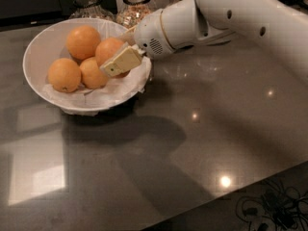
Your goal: Pick orange from white bowl
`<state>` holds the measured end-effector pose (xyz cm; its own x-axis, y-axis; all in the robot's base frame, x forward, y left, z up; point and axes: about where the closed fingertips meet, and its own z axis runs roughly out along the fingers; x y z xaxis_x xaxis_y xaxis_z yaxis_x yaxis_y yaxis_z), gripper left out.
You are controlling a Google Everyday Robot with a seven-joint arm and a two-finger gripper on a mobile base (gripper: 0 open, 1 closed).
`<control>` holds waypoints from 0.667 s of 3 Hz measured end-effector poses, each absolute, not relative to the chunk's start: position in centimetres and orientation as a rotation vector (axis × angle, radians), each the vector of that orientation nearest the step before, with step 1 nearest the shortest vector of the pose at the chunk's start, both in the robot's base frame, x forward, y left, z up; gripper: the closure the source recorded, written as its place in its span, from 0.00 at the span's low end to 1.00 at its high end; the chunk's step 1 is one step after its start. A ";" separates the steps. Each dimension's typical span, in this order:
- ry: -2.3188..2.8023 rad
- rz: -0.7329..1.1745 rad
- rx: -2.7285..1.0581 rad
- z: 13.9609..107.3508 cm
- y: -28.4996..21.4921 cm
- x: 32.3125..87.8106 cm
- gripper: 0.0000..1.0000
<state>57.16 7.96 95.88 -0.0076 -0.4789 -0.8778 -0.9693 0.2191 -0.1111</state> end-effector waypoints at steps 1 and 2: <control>1.489 0.779 -1.448 99.0 9.4 56.1 1.00; 1.478 0.779 -1.453 99.4 9.4 56.0 1.00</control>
Offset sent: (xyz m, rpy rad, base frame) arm -0.0097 0.0132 0.0283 0.0527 -0.0382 0.0985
